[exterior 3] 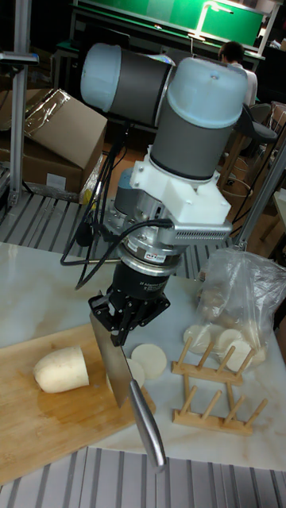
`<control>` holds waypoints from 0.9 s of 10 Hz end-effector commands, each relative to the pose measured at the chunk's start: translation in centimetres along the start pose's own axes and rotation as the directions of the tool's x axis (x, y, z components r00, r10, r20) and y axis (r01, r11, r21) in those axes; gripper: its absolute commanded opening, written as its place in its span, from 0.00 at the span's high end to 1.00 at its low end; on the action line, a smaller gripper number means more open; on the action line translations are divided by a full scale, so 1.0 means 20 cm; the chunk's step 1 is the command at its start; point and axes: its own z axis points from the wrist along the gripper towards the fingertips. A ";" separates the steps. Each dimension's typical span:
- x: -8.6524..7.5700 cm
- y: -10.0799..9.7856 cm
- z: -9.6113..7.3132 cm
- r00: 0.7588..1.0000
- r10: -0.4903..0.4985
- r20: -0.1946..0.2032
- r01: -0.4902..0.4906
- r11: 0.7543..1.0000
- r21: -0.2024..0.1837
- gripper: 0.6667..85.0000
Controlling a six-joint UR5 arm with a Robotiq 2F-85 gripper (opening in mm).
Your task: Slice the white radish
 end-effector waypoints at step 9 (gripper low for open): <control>-0.09 -0.16 -0.20 0.996 -0.030 0.078 0.023 0.996 0.090 0.99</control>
